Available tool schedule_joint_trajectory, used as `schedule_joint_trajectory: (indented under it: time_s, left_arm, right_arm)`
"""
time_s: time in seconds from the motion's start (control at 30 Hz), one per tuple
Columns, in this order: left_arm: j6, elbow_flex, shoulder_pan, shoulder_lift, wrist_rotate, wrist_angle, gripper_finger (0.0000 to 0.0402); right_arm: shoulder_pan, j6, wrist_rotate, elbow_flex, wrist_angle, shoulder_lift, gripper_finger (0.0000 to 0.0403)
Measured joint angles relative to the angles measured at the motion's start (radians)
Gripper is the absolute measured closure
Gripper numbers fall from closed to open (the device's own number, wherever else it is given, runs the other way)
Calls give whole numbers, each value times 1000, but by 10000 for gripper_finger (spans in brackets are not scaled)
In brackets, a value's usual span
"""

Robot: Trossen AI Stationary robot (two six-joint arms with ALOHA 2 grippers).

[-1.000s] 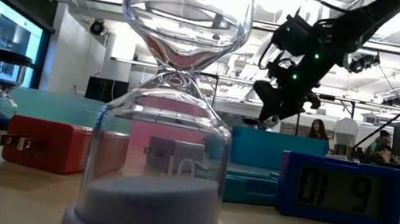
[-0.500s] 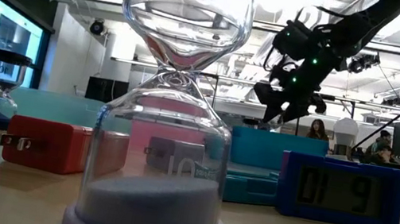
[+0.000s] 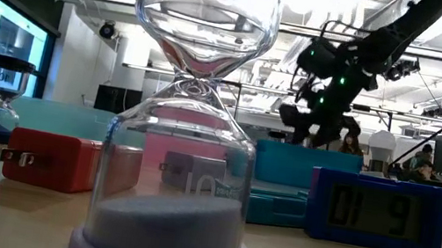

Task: Pick & Place Office items
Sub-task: Put the yellow hourglass into the blue bin, then put the top dark blue digital timer into the green bin

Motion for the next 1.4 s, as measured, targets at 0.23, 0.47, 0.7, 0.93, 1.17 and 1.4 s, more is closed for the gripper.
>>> schedule_joint_trajectory:
  time_s: [0.23, 0.47, 0.7, 0.93, 1.17, 1.4]
  left_arm:
    - [0, 0, 0, 0, 0, 0, 140]
    - [0, 0, 0, 0, 0, 1, 140]
    - [0, 0, 0, 0, 0, 3, 140]
    - [0, 0, 0, 0, 0, 3, 140]
    - [0, 0, 0, 0, 0, 3, 140]
    - [0, 0, 0, 0, 0, 3, 140]
  right_arm:
    - [1, 16, 5, 1, 50, 44, 220]
    - [10, 34, -2, 0, 46, 48, 167]
    - [8, 33, -4, 0, 44, 43, 127]
    - [16, 15, -3, 0, 31, 5, 121]
    - [38, -59, -1, 0, -12, -45, 120]
    - [91, -107, 103, 0, -35, -110, 124]
